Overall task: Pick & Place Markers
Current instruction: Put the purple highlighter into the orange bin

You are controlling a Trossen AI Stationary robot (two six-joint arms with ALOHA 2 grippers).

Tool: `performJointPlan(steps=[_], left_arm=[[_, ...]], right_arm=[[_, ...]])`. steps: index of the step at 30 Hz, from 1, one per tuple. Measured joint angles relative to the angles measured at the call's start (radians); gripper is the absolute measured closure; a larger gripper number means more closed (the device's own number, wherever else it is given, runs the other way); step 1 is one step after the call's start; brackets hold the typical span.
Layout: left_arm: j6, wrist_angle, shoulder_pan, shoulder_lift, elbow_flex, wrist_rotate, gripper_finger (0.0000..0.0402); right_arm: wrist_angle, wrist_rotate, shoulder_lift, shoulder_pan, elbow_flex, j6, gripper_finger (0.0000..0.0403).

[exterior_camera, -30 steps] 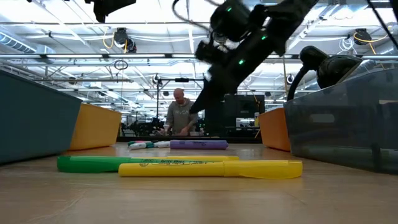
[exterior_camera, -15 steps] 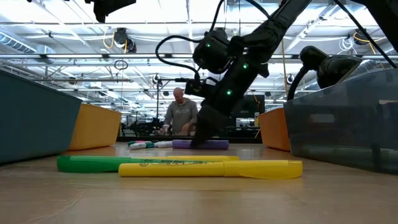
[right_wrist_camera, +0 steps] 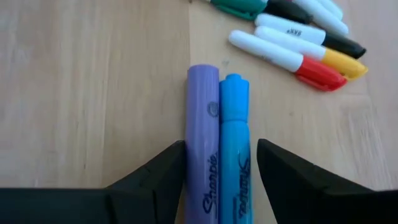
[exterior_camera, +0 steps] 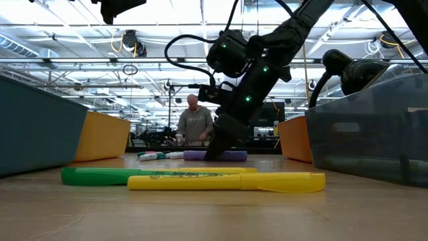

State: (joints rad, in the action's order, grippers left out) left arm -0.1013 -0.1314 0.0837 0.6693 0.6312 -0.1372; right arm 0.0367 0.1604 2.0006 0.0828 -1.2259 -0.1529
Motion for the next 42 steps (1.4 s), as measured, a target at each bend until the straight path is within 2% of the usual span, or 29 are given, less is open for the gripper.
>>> performJointPlan(steps=[9,28,42], left_arm=[[0.000,0.000,0.000,0.000,0.000,0.000,0.0119],[0.000,0.000,0.000,0.000,0.000,0.000,0.0119],[0.000,0.000,0.000,0.000,0.000,0.000,0.0119]], right_arm=[[-0.010,0.104,0.000,-0.002,0.000,-0.017,0.0217],[-0.010,0.103,0.000,-0.069,0.001,-0.016,0.0227],[0.080,0.070,-0.004,-0.098,0.002,0.099,0.0232]])
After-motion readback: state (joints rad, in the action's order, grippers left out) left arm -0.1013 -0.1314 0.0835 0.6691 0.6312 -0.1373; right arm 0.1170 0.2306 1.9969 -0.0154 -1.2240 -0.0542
